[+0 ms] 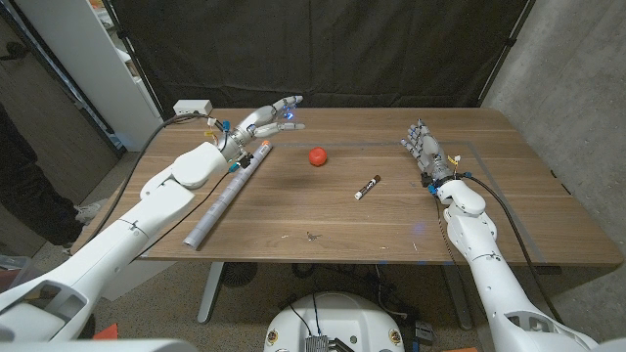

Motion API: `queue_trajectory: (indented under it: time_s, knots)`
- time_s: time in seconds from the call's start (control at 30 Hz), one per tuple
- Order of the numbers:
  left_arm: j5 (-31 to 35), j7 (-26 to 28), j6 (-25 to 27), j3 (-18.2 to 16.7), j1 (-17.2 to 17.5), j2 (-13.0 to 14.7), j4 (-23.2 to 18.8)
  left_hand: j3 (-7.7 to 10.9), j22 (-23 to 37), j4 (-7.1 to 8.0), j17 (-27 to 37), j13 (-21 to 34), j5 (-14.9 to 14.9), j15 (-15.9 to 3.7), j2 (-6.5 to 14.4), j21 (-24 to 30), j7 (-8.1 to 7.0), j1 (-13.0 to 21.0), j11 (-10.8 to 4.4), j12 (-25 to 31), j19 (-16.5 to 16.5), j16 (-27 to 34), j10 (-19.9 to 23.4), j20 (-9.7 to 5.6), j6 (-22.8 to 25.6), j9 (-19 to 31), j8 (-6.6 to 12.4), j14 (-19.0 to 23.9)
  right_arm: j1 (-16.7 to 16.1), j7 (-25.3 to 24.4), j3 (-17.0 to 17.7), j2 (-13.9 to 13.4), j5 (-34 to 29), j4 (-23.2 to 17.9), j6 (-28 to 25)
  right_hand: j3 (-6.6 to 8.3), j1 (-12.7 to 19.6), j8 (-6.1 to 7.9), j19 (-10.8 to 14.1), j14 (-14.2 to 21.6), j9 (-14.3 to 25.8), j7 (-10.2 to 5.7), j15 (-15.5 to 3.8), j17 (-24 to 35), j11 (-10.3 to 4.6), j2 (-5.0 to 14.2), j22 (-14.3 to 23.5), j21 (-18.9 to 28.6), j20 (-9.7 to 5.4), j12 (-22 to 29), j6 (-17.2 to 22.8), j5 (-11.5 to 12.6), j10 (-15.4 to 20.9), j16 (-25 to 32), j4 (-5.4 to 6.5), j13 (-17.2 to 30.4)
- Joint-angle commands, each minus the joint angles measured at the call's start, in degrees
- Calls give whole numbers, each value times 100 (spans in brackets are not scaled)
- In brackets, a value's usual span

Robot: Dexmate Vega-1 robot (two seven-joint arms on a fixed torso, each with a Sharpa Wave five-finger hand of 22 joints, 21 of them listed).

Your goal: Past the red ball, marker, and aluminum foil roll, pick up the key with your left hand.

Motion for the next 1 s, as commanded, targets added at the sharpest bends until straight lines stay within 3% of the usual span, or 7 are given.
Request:
queue_trajectory:
  time_s: [0.03,0.3,0.63,0.87,1.0]
  knots:
    - [401,-79,-125,-101,33,120,-369,-30,11,3,22,13,32,-40,10,-10,-37,168,-32,51,87,38,111,-3,116,22,50,83,-27,-20,28,9,11,-5,23,28,13,40,38,-43,9,59,11,26,47,5,9,33,-38,24,1,-8,-4,28,19,27]
    - [546,-158,-227,-149,62,159,-563,-53,11,2,22,14,37,-30,-8,-29,5,291,3,33,111,26,108,30,95,23,16,103,-52,-17,39,9,23,-17,46,30,7,40,38,-40,9,56,11,27,44,2,9,32,-41,28,2,-13,7,29,20,27]
    - [851,-140,-297,-282,149,229,-833,-117,12,16,20,17,58,-103,-50,-41,-49,499,-29,34,220,18,187,-36,173,26,-4,173,-75,-55,22,20,16,-83,44,31,0,41,39,-38,9,64,10,27,45,-7,9,32,-37,25,5,-19,2,29,19,27]
    - [1232,-81,-246,-354,219,314,-1081,-171,13,27,19,20,100,-2,-81,-55,73,642,106,5,280,-3,165,99,102,31,-64,176,-85,-68,14,26,18,-91,49,29,-6,42,42,-39,9,68,18,27,46,-15,9,33,-38,25,8,-23,4,29,19,27]
    - [1433,-128,-235,-347,199,362,-1212,-193,13,25,18,22,137,2,-99,-54,61,714,130,4,322,-2,179,98,106,34,-73,200,-86,-73,15,32,26,-92,63,28,-11,42,43,-39,9,62,13,27,50,-21,9,33,-39,26,10,-26,6,29,19,27]
